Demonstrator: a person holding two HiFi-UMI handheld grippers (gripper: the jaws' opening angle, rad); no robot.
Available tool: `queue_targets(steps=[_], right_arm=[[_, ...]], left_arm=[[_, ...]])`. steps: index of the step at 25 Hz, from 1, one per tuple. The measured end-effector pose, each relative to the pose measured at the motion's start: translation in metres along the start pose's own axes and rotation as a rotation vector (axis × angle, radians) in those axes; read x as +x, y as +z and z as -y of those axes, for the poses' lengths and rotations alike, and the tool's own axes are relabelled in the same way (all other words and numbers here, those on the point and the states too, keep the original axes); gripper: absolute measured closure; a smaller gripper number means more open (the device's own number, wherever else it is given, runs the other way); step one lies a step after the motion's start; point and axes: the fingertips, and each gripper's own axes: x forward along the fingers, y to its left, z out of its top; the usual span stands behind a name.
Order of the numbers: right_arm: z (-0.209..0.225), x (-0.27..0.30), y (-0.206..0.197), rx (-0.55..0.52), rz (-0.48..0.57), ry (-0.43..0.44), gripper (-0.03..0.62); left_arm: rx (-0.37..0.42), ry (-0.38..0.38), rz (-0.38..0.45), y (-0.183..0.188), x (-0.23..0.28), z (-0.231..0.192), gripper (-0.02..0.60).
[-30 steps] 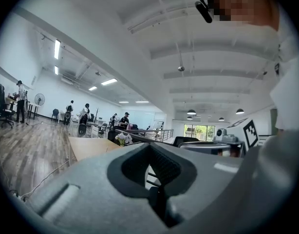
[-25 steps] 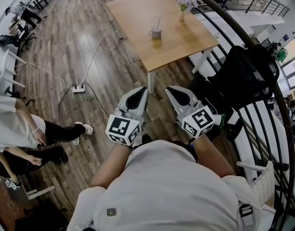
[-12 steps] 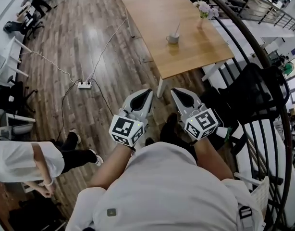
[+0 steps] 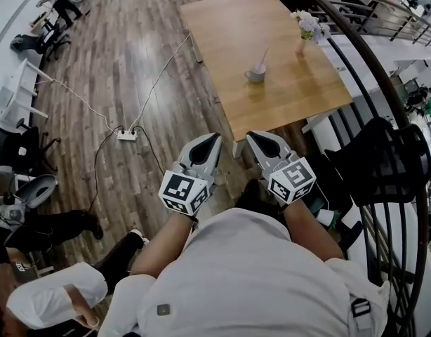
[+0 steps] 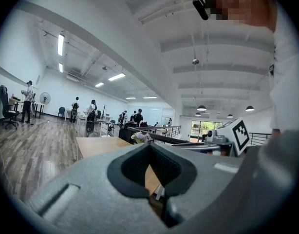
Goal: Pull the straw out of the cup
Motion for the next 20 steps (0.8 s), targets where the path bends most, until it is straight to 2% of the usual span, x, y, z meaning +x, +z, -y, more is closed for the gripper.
queue_targets(steps=[7,11,20], right_arm=[[0.103,0.009,0.034,-0.013,0.015,-0.001,0.583],[0.148,0.010,0.047,0.006,0.033,-0.015,0.562],[0.235,0.038,0.035,0.090,0.016,-0.066,0.513]], left_arm=[[0.018,-0.026,0.022,0.026,0.111,-0.001,0.577],[0.015,-0.041,0.016,0.030,0.153,0.000,0.577],[-0.014,-0.054,-0.019,0.016,0.235,-0.038,0.577]])
